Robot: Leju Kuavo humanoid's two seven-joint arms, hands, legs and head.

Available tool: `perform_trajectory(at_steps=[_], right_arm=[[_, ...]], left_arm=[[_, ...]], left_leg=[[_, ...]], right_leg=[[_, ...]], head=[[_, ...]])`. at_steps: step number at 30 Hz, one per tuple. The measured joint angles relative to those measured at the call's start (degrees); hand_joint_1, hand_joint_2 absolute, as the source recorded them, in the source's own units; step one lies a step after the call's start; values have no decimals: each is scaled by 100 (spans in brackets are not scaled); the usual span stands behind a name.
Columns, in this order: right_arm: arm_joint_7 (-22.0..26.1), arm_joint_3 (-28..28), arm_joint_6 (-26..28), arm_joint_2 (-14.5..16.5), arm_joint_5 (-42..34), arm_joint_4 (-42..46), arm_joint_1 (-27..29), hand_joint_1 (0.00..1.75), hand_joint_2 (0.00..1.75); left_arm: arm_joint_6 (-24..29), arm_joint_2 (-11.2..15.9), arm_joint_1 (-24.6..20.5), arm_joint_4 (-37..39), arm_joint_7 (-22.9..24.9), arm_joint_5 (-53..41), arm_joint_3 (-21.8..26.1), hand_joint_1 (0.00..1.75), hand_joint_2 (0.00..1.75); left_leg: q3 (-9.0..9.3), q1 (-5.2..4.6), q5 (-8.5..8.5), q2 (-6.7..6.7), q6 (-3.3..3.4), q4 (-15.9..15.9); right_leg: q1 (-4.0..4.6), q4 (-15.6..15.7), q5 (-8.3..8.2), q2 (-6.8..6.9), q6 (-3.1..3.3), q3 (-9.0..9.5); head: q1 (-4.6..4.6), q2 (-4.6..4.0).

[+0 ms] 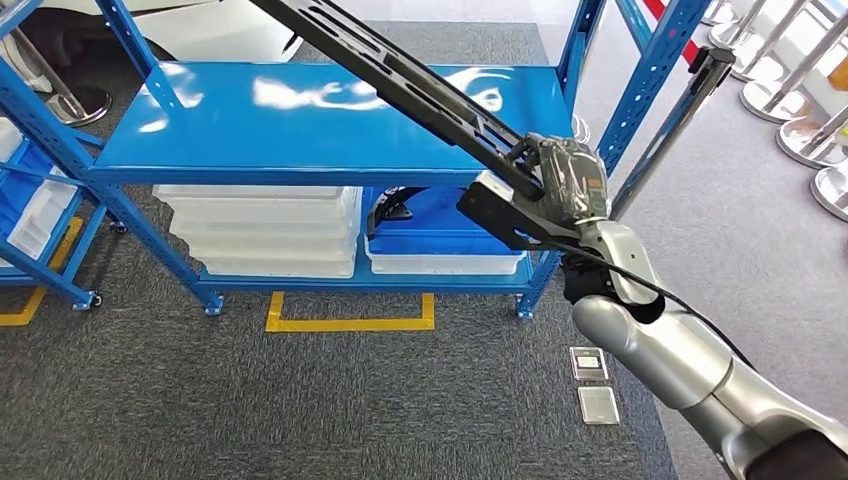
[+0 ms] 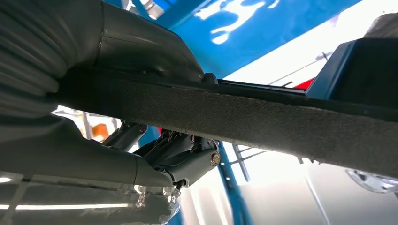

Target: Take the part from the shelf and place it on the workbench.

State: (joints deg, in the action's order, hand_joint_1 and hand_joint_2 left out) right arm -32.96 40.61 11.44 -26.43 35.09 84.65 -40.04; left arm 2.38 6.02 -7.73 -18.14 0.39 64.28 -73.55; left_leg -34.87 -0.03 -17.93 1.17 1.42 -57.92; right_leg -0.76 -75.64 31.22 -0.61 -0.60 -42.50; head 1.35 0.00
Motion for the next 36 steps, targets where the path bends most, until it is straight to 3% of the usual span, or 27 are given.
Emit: perform_trajectory(at_steps=[2, 4, 6, 8, 9, 11, 13, 14, 15, 17, 19, 20, 21, 23, 24, 25, 28, 29, 31, 32, 33, 35, 36], right_arm=[[-14, -2, 1, 0, 4, 0, 3, 175, 175], [-22, -7, 2, -1, 9, 5, 1, 175, 175], [-22, -10, 2, -3, 16, 13, 0, 175, 175], [-23, -10, 2, -6, 21, 14, 0, 175, 175], [-24, -10, 2, -7, 21, 14, -2, 175, 175], [-24, -8, 1, -7, 21, 15, -10, 175, 175], [-24, -7, -1, -7, 21, 15, -11, 175, 175], [-24, -6, -1, -7, 21, 15, -11, 175, 175], [-24, -5, -1, -7, 21, 15, -11, 175, 175], [-24, -5, 1, -7, 21, 16, -13, 175, 175], [-25, -9, 2, -7, 21, 20, -16, 175, 175], [-25, -10, 2, -8, 22, 23, -18, 175, 175], [-25, -11, 2, -9, 23, 25, -18, 175, 175], [-25, -10, 2, -14, 22, 26, -4, 175, 175], [-26, -9, 2, -20, 21, 26, 4, 175, 175], [-26, -8, 2, -25, 21, 26, 11, 175, 175], [-26, -7, 1, -33, 22, 26, 20, 175, 175], [-27, -5, 0, -33, 22, 26, 27, 175, 175], [-34, -4, -2, -33, 25, 25, 38, 175, 175], [-38, -5, -3, -33, 28, 26, 40, 175, 175], [-40, -6, -4, -33, 33, 26, 38, 175, 175], [-43, -11, -4, -32, 52, 31, 33, 175, 175], [-43, -13, -3, -31, 63, 33, 30, 175, 175]], left_arm=[[0, -4, -4, 0, 0, 0, 0, 0, 175], [-1, -5, -12, 0, 0, 0, 1, 0, 175], [-2, -5, -18, 0, 0, 1, 2, 0, 175], [-2, -5, -20, 0, 0, 2, 2, 0, 175], [-3, -5, -20, 0, 0, 2, 2, 0, 175], [-5, -5, -22, 0, -2, 3, 3, 0, 175], [-9, -5, -22, 0, -4, 4, 4, 0, 175], [-12, -5, -23, 0, -4, 4, 4, 0, 175], [-14, -6, -24, 0, -4, 3, 3, 0, 175], [-15, -7, -24, 0, -1, 1, 1, 0, 175], [-15, -7, -20, 0, 4, -1, -3, 0, 175], [-15, -7, -15, 0, 5, -1, -5, 0, 175], [-15, -7, -14, 0, 7, -1, -7, 0, 175], [-15, -15, -13, 0, 8, 0, -11, 0, 175], [-15, -19, -15, 0, 9, -1, -14, 0, 175], [-15, -24, -15, 0, 9, -1, -16, 0, 175], [-21, -25, -13, 0, 12, 1, -22, 0, 175], [-28, -25, -14, 0, 15, 4, -25, 0, 175], [-51, -25, -19, 0, 28, 16, -27, 0, 175], [-60, -25, -24, 0, 36, 24, -27, 0, 175], [-66, -25, -28, 0, 44, 31, -27, 0, 175], [-68, -28, -32, 0, 55, 40, -27, 0, 175], [-68, -30, -32, 0, 60, 43, -26, 0, 175]], left_leg=[[-174, 4, 95, 67, -34, -59], [-284, -7, 164, 126, -86, -121], [-326, -12, 245, 177, -147, -141], [-359, -8, 254, 175, -217, -164], [-403, -3, 131, 126, -255, -261], [-563, 20, -376, -8, -323, -770], [-717, 41, -838, -62, -364, -1505], [-712, 51, -891, -66, -377, -1744], [-625, 63, -821, -68, -384, -1809], [-177, 95, -513, -124, -374, -1345], [330, 105, -458, -259, -333, -564], [470, 93, -495, -315, -310, -297], [520, 70, -529, -328, -285, -154], [462, 52, -428, -265, -217, -70], [414, 52, -359, -223, -172, -42], [353, 59, -290, -178, -120, -15], [134, 45, -133, -67, -32, -32], [50, 42, -84, -29, -30, -53], [-117, 44, 1, 42, -41, -110], [-191, 46, 37, 73, -55, -144], [-257, 41, 67, 101, -76, -182], [-334, 26, 132, 149, -134, -243], [-354, 22, 172, 174, -166, -255]], right_leg=[[-3, 462, -300, 75, -5, 455], [32, 1299, -230, 190, 39, 1031], [80, 1715, -83, 211, 115, 1257], [68, 1764, -152, 171, 195, 1209], [53, 1779, -213, 159, 238, 1167], [40, 1793, -340, 136, 305, 1050], [53, 1779, -452, 94, 332, 901], [58, 1766, -510, 63, 332, 816], [60, 1748, -566, 28, 326, 730], [56, 1705, -666, -49, 292, 570], [59, 1671, -761, -112, 231, 449], [52, 1670, -817, -131, 195, 407], [39, 1682, -880, -148, 156, 375], [8, 1708, -953, -173, 79, 309], [-1, 1668, -875, -150, 52, 266], [-4, 1533, -691, -110, 36, 206], [-20, 551, 84, -10, 8, -28], [-21, 239, 160, -7, -5, -60], [-23, 100, -55, 8, -23, 103], [-24, 315, -215, 41, -24, 321], [-17, 669, -262, 116, -16, 599], [24, 1354, -159, 235, 41, 1064], [48, 1544, -76, 256, 73, 1165]], head=[[-4, 0], [-4, 0], [8, 0], [38, 0], [61, 0], [124, 0], [165, 0], [173, 0], [180, 0], [199, 0], [206, 0], [193, 0], [179, 0], [169, 0], [163, 0], [152, 0], [87, 0], [72, 0], [45, 0], [31, 0], [4, 0], [-43, 0], [-64, 0]])
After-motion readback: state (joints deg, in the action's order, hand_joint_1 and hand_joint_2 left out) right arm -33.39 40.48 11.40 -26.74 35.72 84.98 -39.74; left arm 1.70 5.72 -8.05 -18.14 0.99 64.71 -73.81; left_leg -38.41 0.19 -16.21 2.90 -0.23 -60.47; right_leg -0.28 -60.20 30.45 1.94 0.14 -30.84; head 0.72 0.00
